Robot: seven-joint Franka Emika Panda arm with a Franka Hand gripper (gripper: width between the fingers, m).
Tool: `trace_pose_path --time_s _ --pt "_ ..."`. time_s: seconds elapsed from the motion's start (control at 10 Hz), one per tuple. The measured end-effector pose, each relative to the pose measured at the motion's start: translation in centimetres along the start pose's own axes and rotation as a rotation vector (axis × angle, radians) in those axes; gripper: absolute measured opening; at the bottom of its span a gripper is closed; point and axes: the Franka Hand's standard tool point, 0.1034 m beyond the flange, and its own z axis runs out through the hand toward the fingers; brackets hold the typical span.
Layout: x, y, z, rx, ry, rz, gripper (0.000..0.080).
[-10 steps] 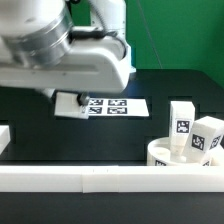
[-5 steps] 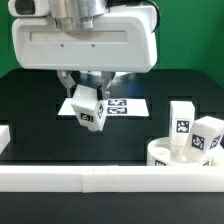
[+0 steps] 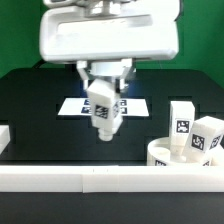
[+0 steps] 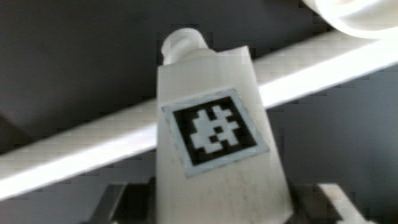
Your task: Assemble stool
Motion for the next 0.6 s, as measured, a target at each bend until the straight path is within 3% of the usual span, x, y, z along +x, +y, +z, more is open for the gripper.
trace_pose_path --time_s 0.2,0.4,0.6 --pt "0.1 0.8 0.2 -0.01 -0.03 0.001 0.0324" --pt "-0.9 0.7 0.1 0.003 -0.004 0.041 0.0324" --pt "-1.7 -4.9 -0.4 0.063 -0.008 0.008 0.0324"
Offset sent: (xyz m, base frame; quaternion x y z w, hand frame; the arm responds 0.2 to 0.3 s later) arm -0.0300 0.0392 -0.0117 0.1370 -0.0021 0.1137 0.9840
